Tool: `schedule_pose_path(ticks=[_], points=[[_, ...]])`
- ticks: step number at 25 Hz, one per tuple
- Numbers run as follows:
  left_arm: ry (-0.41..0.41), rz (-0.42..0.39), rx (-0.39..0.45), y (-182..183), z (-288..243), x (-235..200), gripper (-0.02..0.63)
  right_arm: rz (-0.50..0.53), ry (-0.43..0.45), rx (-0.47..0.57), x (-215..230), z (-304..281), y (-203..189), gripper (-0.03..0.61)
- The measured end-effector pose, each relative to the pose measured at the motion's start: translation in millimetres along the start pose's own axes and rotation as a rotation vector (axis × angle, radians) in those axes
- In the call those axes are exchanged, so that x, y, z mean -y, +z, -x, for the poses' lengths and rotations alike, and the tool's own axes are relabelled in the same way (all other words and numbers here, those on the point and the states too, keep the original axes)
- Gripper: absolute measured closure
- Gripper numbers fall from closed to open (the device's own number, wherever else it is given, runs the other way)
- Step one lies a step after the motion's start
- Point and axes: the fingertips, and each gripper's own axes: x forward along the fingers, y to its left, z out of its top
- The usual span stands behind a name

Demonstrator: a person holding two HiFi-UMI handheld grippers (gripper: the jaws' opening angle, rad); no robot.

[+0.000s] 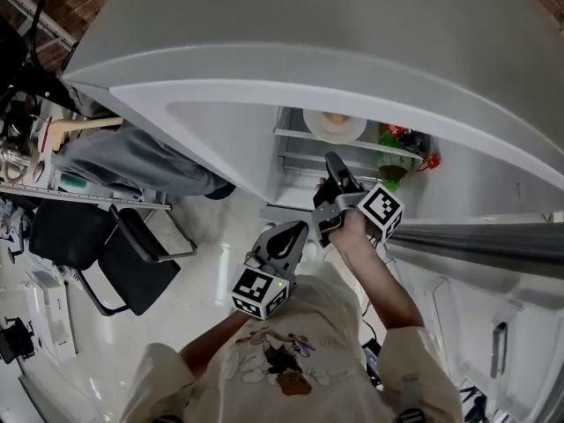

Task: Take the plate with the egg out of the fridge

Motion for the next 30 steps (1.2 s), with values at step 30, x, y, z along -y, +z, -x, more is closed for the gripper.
schedule_pose_path(ticks=[30], points=[[0.048,0.021,0.015,-0.5,9.7,-13.2,0.604,-0.277,-0.092,0.119,15.2,-35.6,24.4,0.468]])
